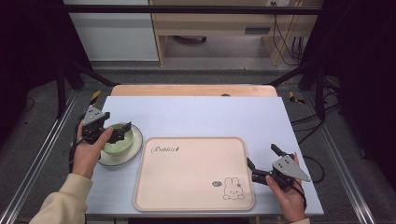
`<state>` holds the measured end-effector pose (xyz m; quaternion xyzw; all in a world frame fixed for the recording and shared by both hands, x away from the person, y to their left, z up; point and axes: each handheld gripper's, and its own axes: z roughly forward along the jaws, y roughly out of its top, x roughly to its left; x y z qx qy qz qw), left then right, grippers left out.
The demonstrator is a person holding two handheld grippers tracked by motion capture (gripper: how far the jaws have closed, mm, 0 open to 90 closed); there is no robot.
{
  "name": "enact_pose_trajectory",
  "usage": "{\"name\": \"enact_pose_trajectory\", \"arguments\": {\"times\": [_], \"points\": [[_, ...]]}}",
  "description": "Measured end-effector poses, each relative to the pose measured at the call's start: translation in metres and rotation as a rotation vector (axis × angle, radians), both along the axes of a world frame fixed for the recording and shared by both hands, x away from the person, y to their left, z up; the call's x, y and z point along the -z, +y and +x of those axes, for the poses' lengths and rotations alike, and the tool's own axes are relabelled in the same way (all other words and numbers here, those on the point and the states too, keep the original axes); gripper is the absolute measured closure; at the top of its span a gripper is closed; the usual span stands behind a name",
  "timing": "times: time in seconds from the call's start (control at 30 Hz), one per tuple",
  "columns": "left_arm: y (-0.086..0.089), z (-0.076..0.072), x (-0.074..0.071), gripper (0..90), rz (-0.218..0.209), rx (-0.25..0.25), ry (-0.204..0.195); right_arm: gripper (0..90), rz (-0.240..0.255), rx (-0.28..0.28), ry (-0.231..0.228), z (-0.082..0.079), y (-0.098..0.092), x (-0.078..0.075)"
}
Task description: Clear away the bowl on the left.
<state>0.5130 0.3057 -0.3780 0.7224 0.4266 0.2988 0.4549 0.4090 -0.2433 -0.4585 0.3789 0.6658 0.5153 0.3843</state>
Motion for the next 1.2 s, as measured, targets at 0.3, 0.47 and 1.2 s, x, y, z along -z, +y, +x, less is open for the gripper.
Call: {"name": "enact_pose_trajectory", "arguments": {"times": [0.3,0.47,1.2], "points": [[0.007,0.002,-0.009,4.3,0.087,-0.016,-0.030,2.9,0.002,0.005,-0.003,0.000,-0.002,0.000],[0.011,0.005,-0.010,4.3,0.113,-0.028,-0.004,2.9,-0.002,0.005,-0.002,0.000,-0.002,0.000],[0.043,0.025,0.025,25.6,0.171,-0.126,0.280,3.1,-0.003,0.003,0.001,0.000,-0.001,0.001]]}}
